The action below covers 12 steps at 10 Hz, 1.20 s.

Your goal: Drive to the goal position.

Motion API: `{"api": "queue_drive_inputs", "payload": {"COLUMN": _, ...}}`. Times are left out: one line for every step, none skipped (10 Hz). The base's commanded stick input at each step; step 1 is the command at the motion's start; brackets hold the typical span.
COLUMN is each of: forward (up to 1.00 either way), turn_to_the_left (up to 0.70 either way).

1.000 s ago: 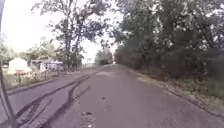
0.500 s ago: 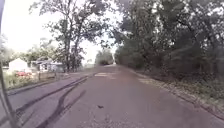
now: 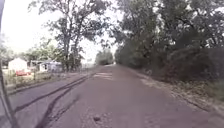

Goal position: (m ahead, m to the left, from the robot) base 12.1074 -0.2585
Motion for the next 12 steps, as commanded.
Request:
{"api": "queue_drive_inputs", "payload": {"forward": 0.7, "turn_to_the_left": 0.0}}
{"api": "queue_drive_inputs", "payload": {"forward": 0.7, "turn_to_the_left": 0.0}}
{"api": "queue_drive_inputs", "payload": {"forward": 0.7, "turn_to_the_left": 0.0}}
{"api": "queue_drive_inputs", "payload": {"forward": 0.7, "turn_to_the_left": 0.0}}
{"api": "queue_drive_inputs", "payload": {"forward": 0.7, "turn_to_the_left": 0.0}}
{"api": "queue_drive_inputs", "payload": {"forward": 0.7, "turn_to_the_left": 0.0}}
{"api": "queue_drive_inputs", "payload": {"forward": 0.7, "turn_to_the_left": 0.0}}
{"api": "queue_drive_inputs", "payload": {"forward": 0.7, "turn_to_the_left": 0.0}}
{"api": "queue_drive_inputs", "payload": {"forward": 0.7, "turn_to_the_left": 0.0}}
{"api": "queue_drive_inputs", "payload": {"forward": 0.7, "turn_to_the_left": 0.0}}
{"api": "queue_drive_inputs", "payload": {"forward": 0.7, "turn_to_the_left": 0.0}}
{"api": "queue_drive_inputs", "payload": {"forward": 0.7, "turn_to_the_left": 0.0}}
